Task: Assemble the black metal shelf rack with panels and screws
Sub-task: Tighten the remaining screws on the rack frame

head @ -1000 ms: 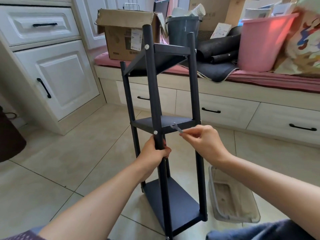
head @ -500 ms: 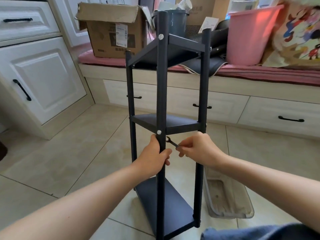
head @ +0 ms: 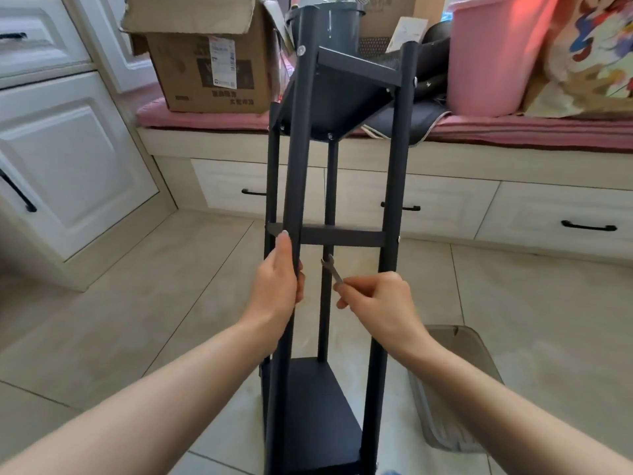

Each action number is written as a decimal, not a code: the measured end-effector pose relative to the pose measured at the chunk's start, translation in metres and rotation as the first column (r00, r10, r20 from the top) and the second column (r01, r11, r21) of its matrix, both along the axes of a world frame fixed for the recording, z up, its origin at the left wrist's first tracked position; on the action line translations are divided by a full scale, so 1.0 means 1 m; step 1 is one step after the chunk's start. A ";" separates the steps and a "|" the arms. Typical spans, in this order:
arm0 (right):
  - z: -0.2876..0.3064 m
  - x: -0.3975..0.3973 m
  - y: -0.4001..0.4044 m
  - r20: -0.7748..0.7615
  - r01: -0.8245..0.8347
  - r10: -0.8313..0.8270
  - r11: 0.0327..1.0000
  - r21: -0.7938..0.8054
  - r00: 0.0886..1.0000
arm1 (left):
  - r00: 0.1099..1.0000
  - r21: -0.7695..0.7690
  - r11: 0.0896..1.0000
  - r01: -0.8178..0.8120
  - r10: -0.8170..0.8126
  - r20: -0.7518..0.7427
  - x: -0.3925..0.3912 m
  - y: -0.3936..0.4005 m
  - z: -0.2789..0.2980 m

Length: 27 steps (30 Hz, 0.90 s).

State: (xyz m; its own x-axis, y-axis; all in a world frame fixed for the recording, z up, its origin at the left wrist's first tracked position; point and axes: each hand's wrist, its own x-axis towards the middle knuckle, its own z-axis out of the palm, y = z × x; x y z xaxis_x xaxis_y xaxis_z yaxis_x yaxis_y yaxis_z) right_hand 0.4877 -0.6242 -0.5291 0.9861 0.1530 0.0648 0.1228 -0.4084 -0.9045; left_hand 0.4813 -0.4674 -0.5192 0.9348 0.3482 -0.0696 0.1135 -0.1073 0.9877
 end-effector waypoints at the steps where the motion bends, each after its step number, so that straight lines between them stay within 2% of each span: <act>1: 0.000 0.003 0.006 0.008 0.007 -0.007 1.000 0.019 1.000 | 1.000 -0.022 0.999 -0.025 0.025 0.002 0.000 0.000 -0.002; 5: 0.000 0.007 0.023 0.051 -0.007 0.002 0.996 0.090 0.999 | 0.998 -0.153 0.988 -0.036 0.042 0.038 -0.004 -0.008 -0.005; 9: -0.008 0.005 0.033 0.076 0.022 -0.038 0.979 0.204 0.996 | 0.997 -0.180 0.983 -0.015 0.029 0.073 -0.004 -0.013 -0.005; 13: -0.017 -0.001 0.042 0.108 0.085 -0.112 0.969 0.233 0.988 | 0.998 -0.196 0.981 0.002 0.012 0.066 -0.006 -0.007 -0.005; 20: -0.016 0.004 0.045 0.241 0.053 -0.086 0.989 0.139 0.967 | 0.998 -0.277 0.961 0.005 0.014 0.067 -0.012 0.002 -0.007; 27: -0.020 0.007 0.043 0.305 0.062 -0.081 0.996 0.071 0.949 | 0.996 -0.267 0.963 0.029 -0.006 0.085 -0.012 0.000 -0.007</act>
